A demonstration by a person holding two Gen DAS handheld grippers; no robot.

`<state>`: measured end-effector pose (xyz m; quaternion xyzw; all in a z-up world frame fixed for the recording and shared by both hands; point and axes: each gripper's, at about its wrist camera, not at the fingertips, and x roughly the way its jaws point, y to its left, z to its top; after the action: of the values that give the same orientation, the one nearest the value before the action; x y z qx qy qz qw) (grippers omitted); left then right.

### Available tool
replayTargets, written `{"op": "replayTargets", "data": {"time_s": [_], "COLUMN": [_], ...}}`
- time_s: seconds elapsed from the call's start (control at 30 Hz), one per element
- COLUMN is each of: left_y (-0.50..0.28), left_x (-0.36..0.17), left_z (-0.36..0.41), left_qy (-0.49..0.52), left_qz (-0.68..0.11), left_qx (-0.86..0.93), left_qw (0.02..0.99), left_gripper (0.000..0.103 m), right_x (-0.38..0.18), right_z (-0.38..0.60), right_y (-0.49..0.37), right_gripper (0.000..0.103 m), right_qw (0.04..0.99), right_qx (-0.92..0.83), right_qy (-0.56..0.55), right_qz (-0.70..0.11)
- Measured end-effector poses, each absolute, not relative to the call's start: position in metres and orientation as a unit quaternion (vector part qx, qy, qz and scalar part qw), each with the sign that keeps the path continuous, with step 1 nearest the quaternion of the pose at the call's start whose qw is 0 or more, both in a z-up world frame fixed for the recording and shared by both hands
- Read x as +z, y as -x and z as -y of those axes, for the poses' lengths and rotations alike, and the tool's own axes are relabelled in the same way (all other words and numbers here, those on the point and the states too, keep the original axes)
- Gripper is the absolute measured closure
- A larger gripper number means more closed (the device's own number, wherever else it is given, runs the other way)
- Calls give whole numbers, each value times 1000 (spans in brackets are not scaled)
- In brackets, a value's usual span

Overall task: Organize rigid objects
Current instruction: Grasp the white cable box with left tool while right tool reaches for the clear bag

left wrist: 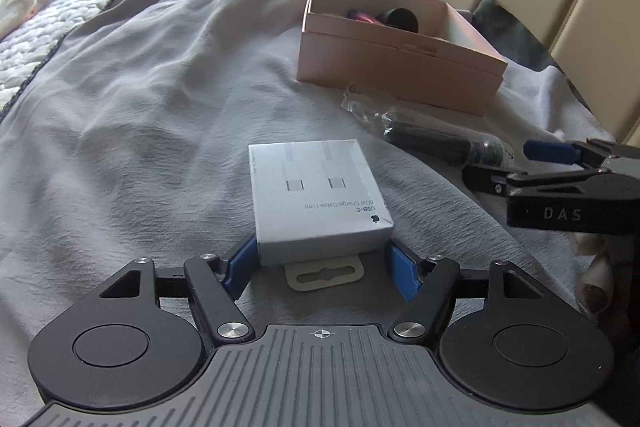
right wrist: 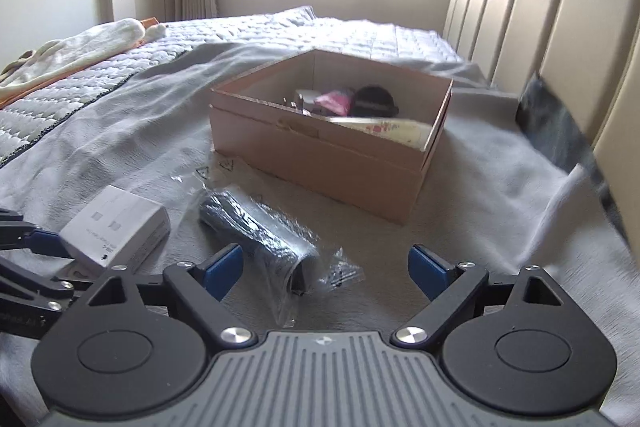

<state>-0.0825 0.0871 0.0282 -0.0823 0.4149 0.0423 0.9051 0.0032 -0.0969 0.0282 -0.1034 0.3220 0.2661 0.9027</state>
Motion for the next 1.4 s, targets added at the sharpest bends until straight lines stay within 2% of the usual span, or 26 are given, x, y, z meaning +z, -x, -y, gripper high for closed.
{"op": "replayTargets", "data": {"time_s": [0.2,0.33,0.5,0.87,1.0,1.13,1.27,1.3,1.4], "left_y": [82,88,78,42,43,47,54,55,57], "left_x": [29,45,61,30,30,28,29,29,27], "left_z": [-88,-97,-92,-77,-81,-82,-87,-89,-93], "left_qy": [85,124,92,58,68,65,77,79,81], "left_qz": [-414,-395,-383,-409,-397,-386,-381,-382,-385], "left_qx": [38,28,50,89,88,79,69,65,57], "left_qw": [906,910,918,906,911,917,919,919,918], "left_gripper": [28,30,30,22,23,24,27,27,28], "right_x": [7,3,3,2,2,4,9,11,20], "right_z": [109,113,116,117,118,121,118,115,117], "right_y": [3,1,1,1,0,-7,-9,-9,-7], "right_gripper": [12,10,10,10,8,1,0,1,15], "right_qw": [905,905,906,906,905,890,877,873,884], "right_qx": [265,268,273,275,278,294,305,308,295], "right_qy": [73,58,45,37,35,21,35,50,58], "right_qz": [-325,-326,-322,-320,-321,-347,-369,-374,-357]}}
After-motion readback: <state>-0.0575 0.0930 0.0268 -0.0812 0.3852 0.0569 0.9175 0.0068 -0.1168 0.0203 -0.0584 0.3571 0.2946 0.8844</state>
